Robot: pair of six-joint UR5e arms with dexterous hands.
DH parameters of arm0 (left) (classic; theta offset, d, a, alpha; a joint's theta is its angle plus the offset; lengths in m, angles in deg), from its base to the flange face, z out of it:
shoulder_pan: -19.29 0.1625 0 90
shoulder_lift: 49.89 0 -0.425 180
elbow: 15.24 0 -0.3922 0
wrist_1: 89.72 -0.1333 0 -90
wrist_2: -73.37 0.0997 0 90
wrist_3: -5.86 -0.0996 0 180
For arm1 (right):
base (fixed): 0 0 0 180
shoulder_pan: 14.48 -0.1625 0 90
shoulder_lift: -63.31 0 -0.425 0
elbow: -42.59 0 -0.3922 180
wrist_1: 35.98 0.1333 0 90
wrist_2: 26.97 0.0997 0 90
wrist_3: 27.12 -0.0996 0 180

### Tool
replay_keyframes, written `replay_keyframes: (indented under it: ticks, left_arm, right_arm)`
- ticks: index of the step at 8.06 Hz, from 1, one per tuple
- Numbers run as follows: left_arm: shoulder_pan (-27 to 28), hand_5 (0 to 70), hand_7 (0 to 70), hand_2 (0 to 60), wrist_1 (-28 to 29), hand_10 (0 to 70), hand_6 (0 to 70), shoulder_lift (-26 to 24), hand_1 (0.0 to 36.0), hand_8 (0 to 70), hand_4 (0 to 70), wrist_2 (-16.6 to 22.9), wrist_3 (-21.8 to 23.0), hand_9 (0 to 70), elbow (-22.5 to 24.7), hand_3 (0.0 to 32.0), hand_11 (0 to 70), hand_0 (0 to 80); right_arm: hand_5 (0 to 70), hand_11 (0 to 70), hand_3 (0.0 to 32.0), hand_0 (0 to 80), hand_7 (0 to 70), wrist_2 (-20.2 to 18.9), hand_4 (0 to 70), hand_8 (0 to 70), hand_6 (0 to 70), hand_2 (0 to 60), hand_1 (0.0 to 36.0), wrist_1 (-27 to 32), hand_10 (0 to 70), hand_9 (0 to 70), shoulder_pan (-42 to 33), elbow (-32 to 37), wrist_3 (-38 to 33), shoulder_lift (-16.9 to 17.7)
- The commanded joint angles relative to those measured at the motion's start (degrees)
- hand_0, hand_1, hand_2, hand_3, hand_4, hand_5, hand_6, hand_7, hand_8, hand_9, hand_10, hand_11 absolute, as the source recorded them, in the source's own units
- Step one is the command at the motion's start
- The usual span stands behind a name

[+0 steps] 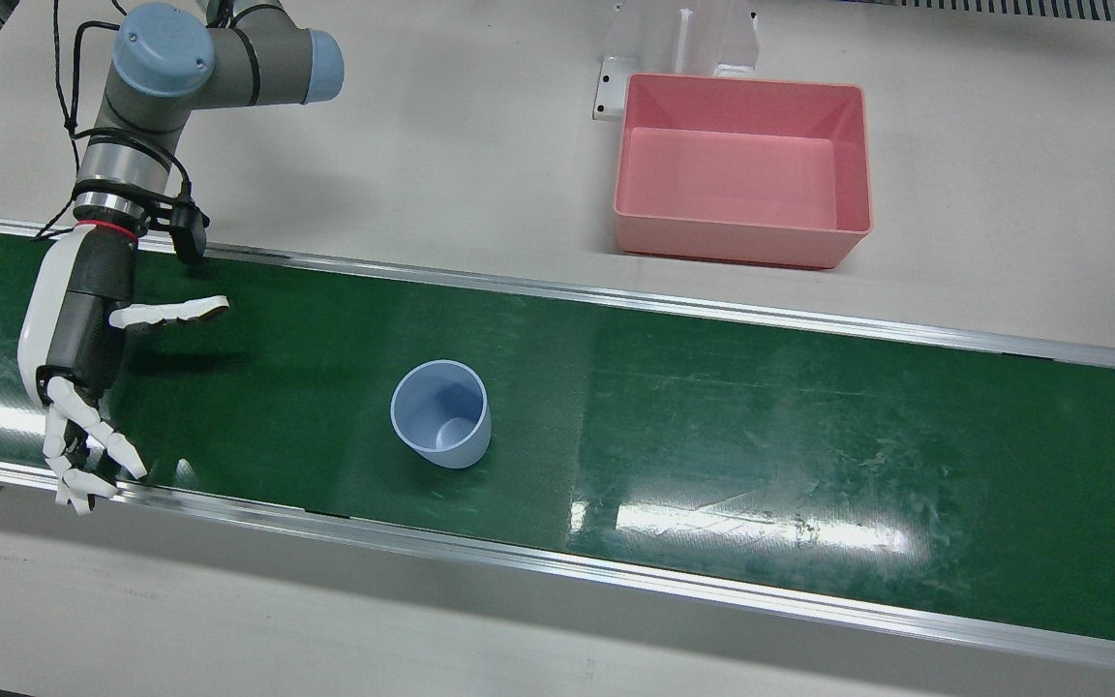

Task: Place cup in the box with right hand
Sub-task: 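Lower the right hand toward the belt in the cup's path, then close the right hand around the light blue cup on the belt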

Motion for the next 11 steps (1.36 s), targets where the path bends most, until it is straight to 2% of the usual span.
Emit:
replay_keyframes:
  ticks: [1,2,11]
  left_arm:
    - [0.0,0.0,0.0,0.0,0.0,0.0,0.0,0.0,0.0,0.0,0.0,0.0,0.0,0.0,0.0,0.0,0.0,0.0]
    - [0.0,0.0,0.0,0.0,0.0,0.0,0.0,0.0,0.0,0.0,0.0,0.0,0.0,0.0,0.0,0.0,0.0,0.0]
    - [0.0,0.0,0.0,0.0,0.0,0.0,0.0,0.0,0.0,0.0,0.0,0.0,0.0,0.0,0.0,0.0,0.0,0.0]
  right_arm:
    - [3.0,5.7,6.8,45.5,38.4,0.0,22.9,7.7,7.0,0.0,2.5,0.0,3.5,15.9,0.9,0.2,0.5,0.0]
    - [3.0,5.5,7.4,45.5,38.7,0.0,23.0,7.6,7.0,0.0,2.5,0.0,3.4,15.9,0.9,0.2,0.5,-0.1]
    - [2.8,5.4,5.4,45.3,39.9,0.0,26.5,7.8,7.3,0.0,2.3,0.0,3.3,16.4,0.8,0.4,0.9,-0.1]
